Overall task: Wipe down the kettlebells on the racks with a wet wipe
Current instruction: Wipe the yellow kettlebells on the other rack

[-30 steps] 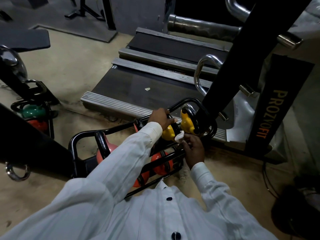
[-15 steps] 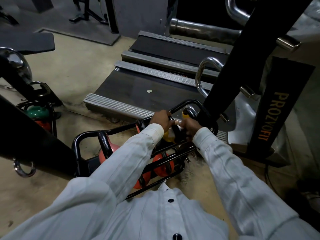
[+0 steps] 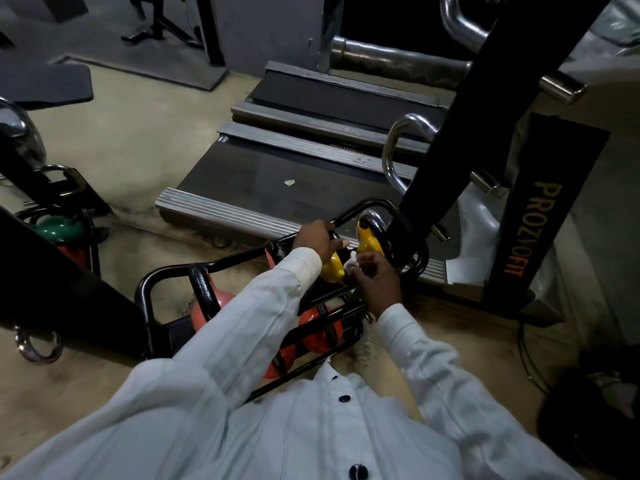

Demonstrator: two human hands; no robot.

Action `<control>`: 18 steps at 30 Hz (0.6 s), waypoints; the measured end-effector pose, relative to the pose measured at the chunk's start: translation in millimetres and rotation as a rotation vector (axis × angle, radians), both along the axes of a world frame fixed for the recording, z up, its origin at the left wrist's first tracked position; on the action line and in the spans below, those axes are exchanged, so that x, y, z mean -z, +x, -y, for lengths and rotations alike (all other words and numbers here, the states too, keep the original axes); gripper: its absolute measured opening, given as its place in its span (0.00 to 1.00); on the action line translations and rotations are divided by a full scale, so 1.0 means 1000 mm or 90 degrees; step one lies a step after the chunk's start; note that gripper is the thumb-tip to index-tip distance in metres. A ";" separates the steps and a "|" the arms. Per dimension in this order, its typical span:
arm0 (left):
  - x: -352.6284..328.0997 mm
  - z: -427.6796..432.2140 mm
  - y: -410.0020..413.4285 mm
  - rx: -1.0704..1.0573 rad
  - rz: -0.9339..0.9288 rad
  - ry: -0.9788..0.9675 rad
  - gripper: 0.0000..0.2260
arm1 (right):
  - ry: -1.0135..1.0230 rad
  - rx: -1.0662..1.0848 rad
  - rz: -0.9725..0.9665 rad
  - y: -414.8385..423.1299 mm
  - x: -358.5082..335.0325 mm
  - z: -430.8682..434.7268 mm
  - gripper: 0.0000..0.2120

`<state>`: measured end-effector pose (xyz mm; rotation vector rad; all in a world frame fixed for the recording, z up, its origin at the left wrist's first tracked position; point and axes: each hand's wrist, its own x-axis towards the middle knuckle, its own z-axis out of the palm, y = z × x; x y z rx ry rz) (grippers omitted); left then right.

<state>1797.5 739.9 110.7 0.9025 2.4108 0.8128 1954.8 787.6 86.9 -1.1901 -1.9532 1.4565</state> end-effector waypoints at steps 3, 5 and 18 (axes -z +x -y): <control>0.001 -0.001 0.000 0.014 0.009 -0.004 0.24 | -0.239 0.079 -0.131 0.008 -0.012 -0.020 0.05; 0.001 -0.002 0.002 0.019 0.004 -0.009 0.23 | -0.333 0.106 -0.150 0.019 -0.017 -0.037 0.04; -0.015 -0.044 0.007 0.021 -0.047 0.032 0.17 | 0.148 -0.088 0.118 0.028 -0.022 -0.116 0.06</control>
